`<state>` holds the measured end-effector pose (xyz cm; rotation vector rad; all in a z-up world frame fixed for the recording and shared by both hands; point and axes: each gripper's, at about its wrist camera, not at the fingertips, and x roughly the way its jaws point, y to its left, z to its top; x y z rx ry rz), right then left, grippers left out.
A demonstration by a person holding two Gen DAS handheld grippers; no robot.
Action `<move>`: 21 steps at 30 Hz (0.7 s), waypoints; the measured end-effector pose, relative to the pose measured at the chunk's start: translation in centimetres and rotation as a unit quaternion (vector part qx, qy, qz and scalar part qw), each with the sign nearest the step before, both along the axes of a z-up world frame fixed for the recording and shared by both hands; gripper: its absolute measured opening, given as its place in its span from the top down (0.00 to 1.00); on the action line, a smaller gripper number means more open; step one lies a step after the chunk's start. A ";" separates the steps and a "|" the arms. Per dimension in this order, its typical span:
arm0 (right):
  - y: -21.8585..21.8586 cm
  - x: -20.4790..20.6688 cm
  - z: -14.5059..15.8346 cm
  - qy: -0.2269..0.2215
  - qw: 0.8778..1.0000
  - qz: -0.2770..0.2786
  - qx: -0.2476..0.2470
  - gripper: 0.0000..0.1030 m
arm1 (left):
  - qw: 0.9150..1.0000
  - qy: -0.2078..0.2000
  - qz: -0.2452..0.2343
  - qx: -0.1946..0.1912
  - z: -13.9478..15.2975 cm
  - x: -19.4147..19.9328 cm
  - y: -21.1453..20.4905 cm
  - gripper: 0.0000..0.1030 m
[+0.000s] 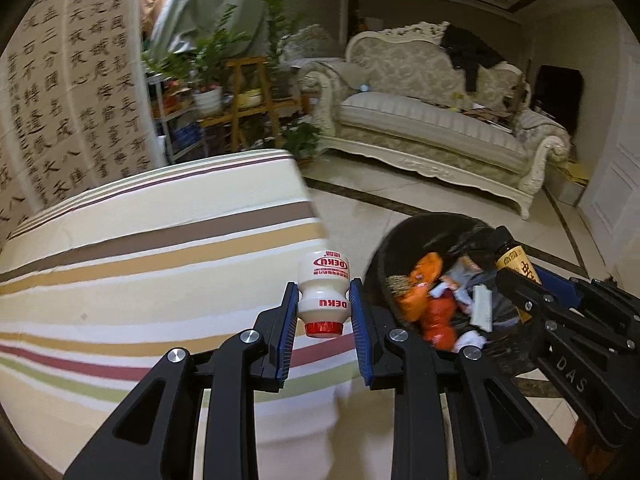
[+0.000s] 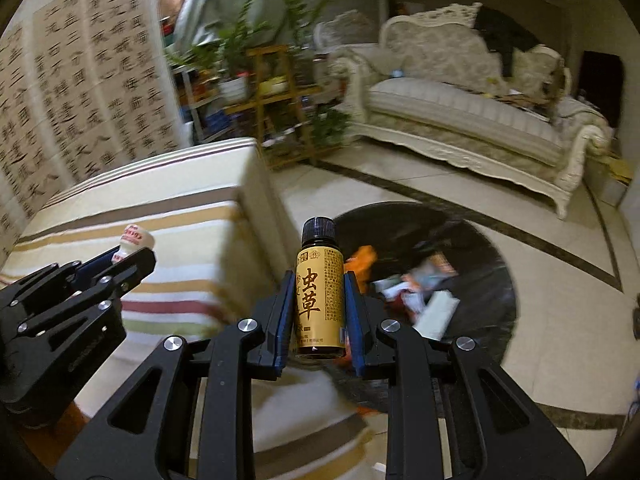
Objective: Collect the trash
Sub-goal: 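Carry both bottles over the bin and open both tools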
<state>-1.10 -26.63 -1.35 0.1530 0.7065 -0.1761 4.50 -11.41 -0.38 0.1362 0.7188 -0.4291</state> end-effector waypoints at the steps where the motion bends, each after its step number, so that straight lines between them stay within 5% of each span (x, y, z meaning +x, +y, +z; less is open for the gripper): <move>1: -0.9 -0.1 0.0 -0.001 1.000 -0.011 -0.004 0.77 | 1.000 0.001 -0.004 -0.001 0.0 -0.1 -0.5 0.74; 21: -9.0 0.6 -1.2 -0.010 0.995 -0.097 -0.023 0.77 | 0.999 -0.008 -0.043 0.014 -1.2 1.8 -9.5 0.74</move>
